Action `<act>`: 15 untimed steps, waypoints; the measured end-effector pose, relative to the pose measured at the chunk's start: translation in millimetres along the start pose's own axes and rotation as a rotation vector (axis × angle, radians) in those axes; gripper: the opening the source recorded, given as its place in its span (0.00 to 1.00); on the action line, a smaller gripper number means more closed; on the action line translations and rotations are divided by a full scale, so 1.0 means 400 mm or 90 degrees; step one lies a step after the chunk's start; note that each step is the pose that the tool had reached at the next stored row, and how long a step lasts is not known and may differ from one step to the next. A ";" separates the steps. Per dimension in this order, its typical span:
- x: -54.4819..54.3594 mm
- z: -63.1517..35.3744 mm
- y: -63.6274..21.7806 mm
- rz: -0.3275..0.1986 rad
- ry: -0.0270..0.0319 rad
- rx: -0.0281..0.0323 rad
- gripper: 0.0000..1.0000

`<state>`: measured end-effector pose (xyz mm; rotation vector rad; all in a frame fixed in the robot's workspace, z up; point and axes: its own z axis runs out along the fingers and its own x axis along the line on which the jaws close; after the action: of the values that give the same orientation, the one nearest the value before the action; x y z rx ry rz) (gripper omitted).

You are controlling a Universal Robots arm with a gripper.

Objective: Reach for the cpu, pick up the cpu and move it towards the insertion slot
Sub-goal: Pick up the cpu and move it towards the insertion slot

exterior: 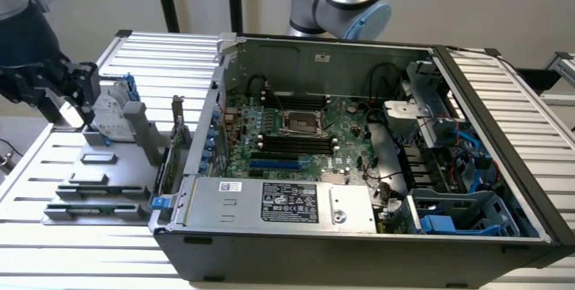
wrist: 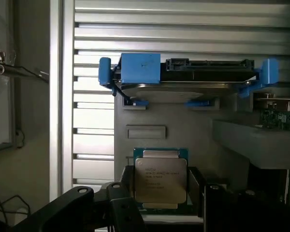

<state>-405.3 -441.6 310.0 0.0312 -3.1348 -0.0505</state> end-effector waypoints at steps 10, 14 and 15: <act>-0.109 -0.114 0.001 0.000 0.0041 -0.0020 0.54; -0.155 -0.150 0.002 0.000 0.0070 -0.0024 0.54; -0.166 -0.155 0.002 0.000 0.0076 -0.0024 0.54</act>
<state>-338.7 -441.6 371.7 0.0318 -3.1227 -0.0559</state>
